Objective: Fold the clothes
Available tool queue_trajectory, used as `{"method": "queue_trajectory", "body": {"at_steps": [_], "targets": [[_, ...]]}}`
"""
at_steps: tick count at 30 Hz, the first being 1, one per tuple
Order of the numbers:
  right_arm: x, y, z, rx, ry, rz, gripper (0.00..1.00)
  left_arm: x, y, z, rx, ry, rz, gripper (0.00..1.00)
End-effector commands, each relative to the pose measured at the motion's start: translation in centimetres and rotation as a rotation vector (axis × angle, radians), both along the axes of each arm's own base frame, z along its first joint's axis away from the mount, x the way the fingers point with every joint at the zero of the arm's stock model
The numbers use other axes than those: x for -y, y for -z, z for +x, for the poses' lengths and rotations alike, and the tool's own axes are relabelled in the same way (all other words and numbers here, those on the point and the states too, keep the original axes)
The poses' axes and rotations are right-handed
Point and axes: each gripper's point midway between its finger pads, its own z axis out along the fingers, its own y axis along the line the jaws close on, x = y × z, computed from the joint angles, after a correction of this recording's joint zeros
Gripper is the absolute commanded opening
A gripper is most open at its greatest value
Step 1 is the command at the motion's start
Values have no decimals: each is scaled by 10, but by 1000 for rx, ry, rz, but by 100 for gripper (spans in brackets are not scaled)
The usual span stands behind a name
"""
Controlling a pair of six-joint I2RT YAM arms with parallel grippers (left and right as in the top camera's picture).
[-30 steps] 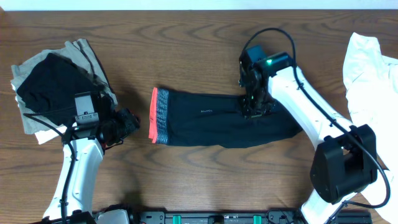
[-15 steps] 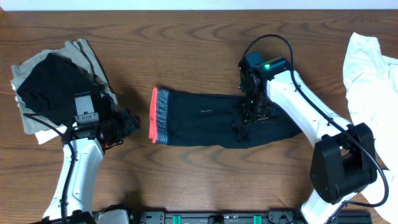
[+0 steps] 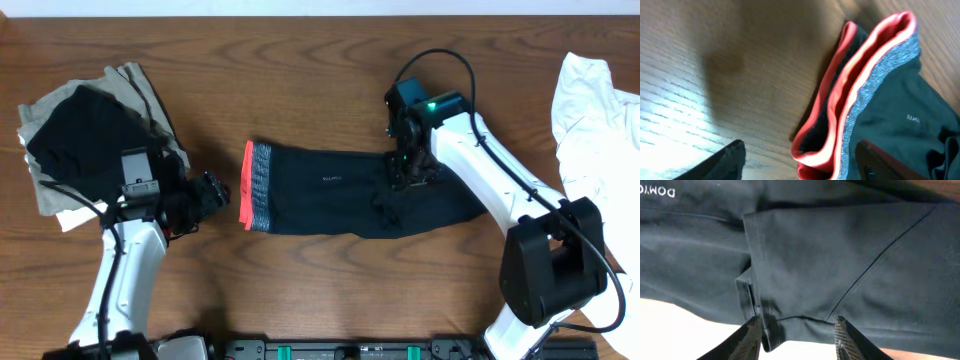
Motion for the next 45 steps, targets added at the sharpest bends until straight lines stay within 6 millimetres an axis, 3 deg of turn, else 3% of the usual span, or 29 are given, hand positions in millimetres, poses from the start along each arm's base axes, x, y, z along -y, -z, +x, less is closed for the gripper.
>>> {"method": "queue_trajectory", "body": {"at_steps": [1,11,21,22,23,24,26,29,31,33,36,40,45], "targets": [[6,4,2,6,32,-16,45,11,5,6,-5,49,-64,75],[9,23,-7,-11,39,-23,46,51,35,17,-39,163,-232,76],[12,40,-14,-21,57,-28,46,88,58,3,-122,277,-246,77],[13,41,-15,-24,57,-29,46,90,60,2,-127,284,-246,75],[13,41,-16,-25,57,-30,45,91,60,2,-130,287,-243,62],[13,41,-16,-27,57,-31,45,91,61,1,-131,288,-242,43],[13,42,-17,-29,57,-32,46,91,61,1,-130,288,-242,22],[13,42,-17,-30,57,-32,46,89,61,2,-132,281,-235,22],[13,42,-17,-30,57,-32,46,89,62,1,-136,280,-236,28],[13,42,-17,-30,57,-32,46,89,62,-1,-144,279,-237,47],[14,42,-17,-30,57,-33,46,84,67,-8,-184,266,-209,68],[14,42,-17,-29,58,-33,47,68,79,-34,-334,195,-130,79],[14,42,-17,-30,57,-33,47,63,78,-66,-544,-3,-188,85]]}}
